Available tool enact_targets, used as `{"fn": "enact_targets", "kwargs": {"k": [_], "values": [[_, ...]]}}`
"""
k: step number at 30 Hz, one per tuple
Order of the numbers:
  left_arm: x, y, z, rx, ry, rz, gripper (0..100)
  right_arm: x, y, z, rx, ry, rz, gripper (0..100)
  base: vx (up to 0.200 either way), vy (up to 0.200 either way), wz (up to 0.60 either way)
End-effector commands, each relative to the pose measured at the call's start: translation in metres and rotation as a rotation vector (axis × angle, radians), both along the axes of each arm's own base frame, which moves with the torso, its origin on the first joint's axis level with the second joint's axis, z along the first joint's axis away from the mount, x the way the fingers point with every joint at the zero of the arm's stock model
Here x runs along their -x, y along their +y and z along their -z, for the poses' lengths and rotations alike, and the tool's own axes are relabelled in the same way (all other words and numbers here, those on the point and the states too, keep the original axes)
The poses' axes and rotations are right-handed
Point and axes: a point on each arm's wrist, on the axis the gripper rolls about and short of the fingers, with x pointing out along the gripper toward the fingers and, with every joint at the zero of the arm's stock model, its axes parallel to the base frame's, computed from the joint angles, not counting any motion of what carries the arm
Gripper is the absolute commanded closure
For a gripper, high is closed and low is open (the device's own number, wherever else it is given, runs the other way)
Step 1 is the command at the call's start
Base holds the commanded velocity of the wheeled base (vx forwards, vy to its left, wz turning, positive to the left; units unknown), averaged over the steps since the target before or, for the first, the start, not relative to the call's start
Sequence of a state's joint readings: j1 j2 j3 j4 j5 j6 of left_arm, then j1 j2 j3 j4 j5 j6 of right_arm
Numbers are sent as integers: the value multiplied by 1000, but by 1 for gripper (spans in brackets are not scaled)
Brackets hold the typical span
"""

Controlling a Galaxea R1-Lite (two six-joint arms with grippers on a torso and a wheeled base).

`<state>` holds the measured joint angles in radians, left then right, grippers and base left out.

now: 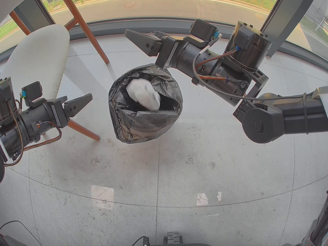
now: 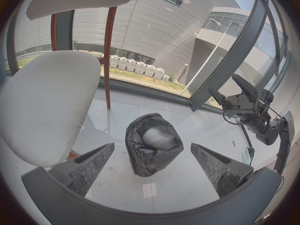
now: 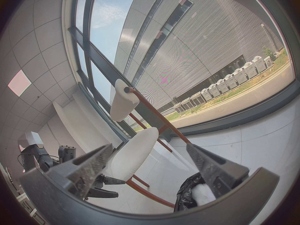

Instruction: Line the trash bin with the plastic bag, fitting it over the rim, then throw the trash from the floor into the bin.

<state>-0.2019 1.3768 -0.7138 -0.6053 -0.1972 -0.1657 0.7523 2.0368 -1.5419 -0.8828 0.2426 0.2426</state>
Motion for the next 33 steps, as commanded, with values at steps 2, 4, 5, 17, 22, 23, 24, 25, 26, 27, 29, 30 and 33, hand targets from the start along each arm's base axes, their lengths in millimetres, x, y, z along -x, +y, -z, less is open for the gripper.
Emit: {"fn": "enact_targets", "kwargs": {"k": [2, 4, 5, 17, 22, 23, 24, 25, 26, 27, 29, 30, 33], "values": [[8, 5, -5, 7, -24, -20, 0, 8, -34, -31, -41, -44, 102, 0, 0, 0, 0], [21, 23, -12, 10, -62, -95, 0, 13, -72, -47, -51, -42, 206, 0, 0, 0, 0], [29, 34, -14, 10, -77, -146, 0, 18, -99, -54, -47, -29, 272, 0, 0, 0, 0], [180, 53, 88, 5, -124, -362, 0, 203, -285, 84, 174, 222, 866, 0, 0, 0, 0], [234, 41, 141, -16, -115, -245, 0, 281, -287, 164, 238, 257, 901, 0, 0, 0, 0], [234, 41, 141, -16, -115, -245, 0, 281, -287, 164, 238, 257, 901, 0, 0, 0, 0], [238, 39, 158, -138, -16, -178, 0, 312, -288, 206, 354, 380, 898, 0, 0, 0, 0], [237, 39, 156, -160, -28, -158, 0, 327, -288, 214, 338, 344, 890, 0, 0, 0, 0], [237, 39, 156, -157, -39, -152, 0, 330, -288, 209, 326, 308, 900, 0, 0, 0, 0], [237, 39, 156, -160, -51, -148, 0, 329, -288, 206, 308, 266, 916, 0, 0, 0, 0], [237, 39, 156, -171, -52, -165, 0, 323, -289, 208, 287, 246, 957, 0, 0, 0, 0], [237, 40, 156, -182, -50, -205, 0, 324, -290, 211, 289, 260, 1020, 0, 0, 0, 0], [236, 45, 156, -230, -53, -453, 0, 325, -291, 215, 292, 307, 1068, 0, 0, 0, 0]]}}
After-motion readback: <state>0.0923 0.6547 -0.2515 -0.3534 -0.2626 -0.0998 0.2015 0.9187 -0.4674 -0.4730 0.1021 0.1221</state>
